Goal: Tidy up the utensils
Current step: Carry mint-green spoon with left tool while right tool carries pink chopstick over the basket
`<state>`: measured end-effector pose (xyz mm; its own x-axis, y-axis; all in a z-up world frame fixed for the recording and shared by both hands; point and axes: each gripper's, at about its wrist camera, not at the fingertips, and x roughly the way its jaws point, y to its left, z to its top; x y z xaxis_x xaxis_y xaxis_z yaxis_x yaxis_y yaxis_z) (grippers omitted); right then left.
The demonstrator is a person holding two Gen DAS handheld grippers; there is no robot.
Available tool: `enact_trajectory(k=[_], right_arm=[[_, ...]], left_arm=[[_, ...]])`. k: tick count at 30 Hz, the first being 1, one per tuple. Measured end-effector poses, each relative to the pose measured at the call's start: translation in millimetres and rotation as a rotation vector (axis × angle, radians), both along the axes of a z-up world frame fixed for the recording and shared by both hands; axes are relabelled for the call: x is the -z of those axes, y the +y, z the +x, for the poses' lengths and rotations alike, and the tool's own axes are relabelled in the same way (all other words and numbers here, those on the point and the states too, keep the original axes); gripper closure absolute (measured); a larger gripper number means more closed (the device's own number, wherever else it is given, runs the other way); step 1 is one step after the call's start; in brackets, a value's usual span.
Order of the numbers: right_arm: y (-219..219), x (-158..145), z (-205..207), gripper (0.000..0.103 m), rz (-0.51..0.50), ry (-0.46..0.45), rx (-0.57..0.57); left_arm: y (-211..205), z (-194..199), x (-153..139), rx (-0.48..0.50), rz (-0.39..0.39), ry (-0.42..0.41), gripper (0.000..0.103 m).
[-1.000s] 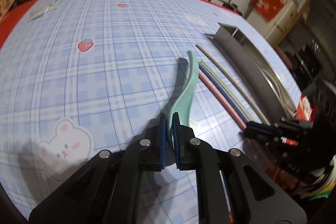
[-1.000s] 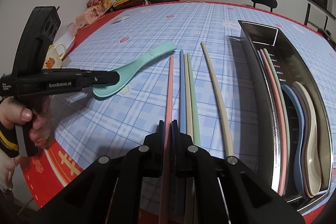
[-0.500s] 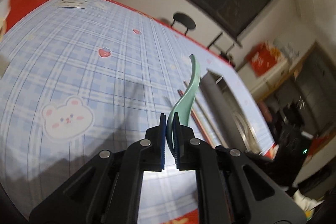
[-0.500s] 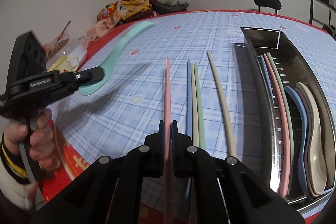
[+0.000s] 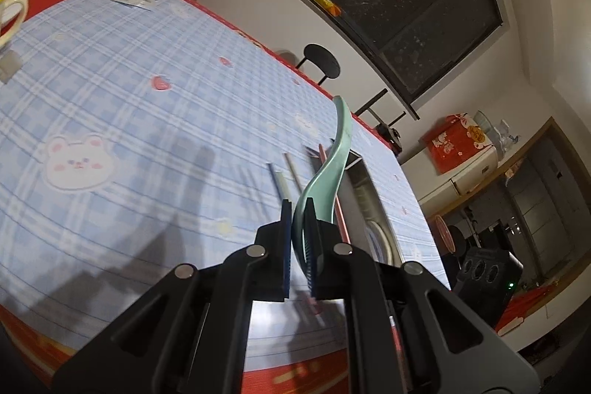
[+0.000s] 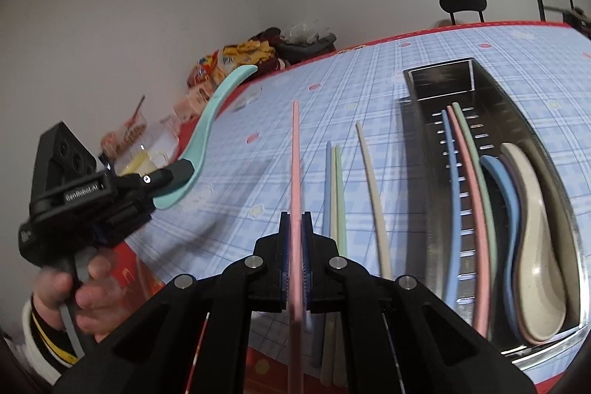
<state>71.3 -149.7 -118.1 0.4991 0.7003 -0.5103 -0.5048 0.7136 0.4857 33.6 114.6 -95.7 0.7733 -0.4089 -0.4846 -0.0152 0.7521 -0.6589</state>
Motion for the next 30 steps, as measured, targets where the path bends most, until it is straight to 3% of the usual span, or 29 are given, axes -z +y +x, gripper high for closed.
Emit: enact_trajectory(k=[7, 14, 19, 30], right_arm=[[-45, -10, 11, 0.097, 0.073, -0.012, 0.076], [-86, -7, 32, 0.097, 0.067, -0.003, 0.177], [-96, -2, 46, 0.097, 0.049, 0.018, 0.199], [-91, 13, 57, 0.097, 0.048, 0.079, 0.186]], left_arm=[[-42, 18, -7, 0.035, -0.01, -0.006, 0.093], [-85, 37, -6, 0.047, -0.037, 0.014, 0.093], [-104, 46, -6, 0.03, -0.069, 0.018, 0.093], [-129, 56, 5, 0.009, -0.062, 0.067, 0.093]])
